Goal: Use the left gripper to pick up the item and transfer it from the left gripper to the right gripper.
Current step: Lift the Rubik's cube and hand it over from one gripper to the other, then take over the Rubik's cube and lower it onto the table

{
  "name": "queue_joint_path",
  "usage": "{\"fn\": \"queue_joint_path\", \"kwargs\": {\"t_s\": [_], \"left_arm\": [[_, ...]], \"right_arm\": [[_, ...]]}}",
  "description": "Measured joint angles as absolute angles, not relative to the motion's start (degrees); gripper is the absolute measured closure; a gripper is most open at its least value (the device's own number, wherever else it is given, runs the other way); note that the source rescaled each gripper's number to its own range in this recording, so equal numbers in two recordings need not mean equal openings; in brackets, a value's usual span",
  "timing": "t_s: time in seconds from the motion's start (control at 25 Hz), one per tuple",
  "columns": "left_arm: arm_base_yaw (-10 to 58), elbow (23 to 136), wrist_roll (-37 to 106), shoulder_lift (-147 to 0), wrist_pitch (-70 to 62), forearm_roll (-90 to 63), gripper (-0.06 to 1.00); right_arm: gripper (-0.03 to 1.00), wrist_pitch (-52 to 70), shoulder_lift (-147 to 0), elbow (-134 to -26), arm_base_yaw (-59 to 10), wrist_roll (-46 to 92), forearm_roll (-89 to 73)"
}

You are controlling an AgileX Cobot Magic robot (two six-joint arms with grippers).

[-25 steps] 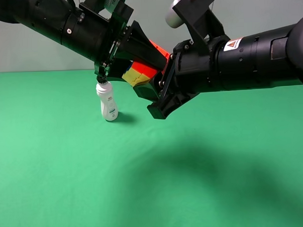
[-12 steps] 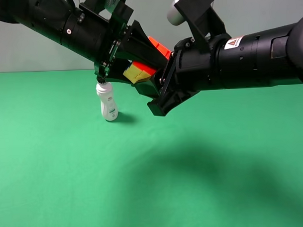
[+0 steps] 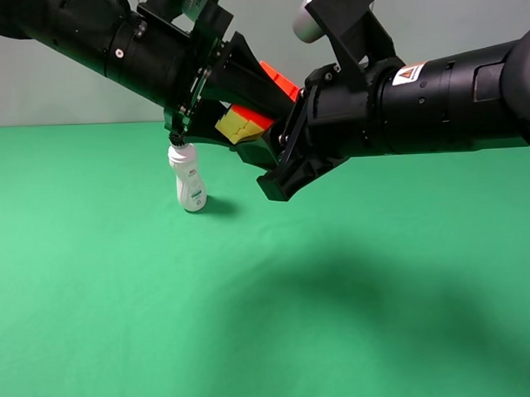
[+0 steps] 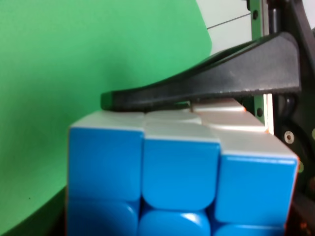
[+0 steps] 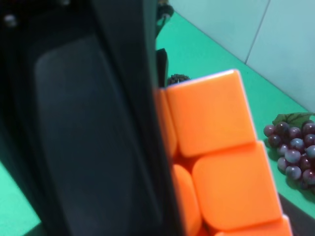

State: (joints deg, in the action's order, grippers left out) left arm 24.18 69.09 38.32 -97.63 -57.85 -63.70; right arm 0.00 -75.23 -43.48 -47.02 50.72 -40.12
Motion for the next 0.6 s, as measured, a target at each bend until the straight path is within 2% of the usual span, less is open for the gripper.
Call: {"fn": "queue_joint_path", "kwargs": {"t_s": [0.24,0.36,0.6], "left_arm": [[24.18,69.09,34.35,-96.56,-55.49,-63.19,0.43],[24.18,69.09,32.89,-96.56,-54.76,-62.3,0.37],[24.18,69.09,32.83,-96.56,-54.28,-61.6,0.36]], "right_arm": [[0.96,0.0,-75.23,-43.48,-47.02,50.72,-40.12],[0.96,0.0,-75.23,-43.48,-47.02,50.72,-40.12],[0.96,-0.3,-75.23,-43.48,-47.02,50.68,-40.12]]}}
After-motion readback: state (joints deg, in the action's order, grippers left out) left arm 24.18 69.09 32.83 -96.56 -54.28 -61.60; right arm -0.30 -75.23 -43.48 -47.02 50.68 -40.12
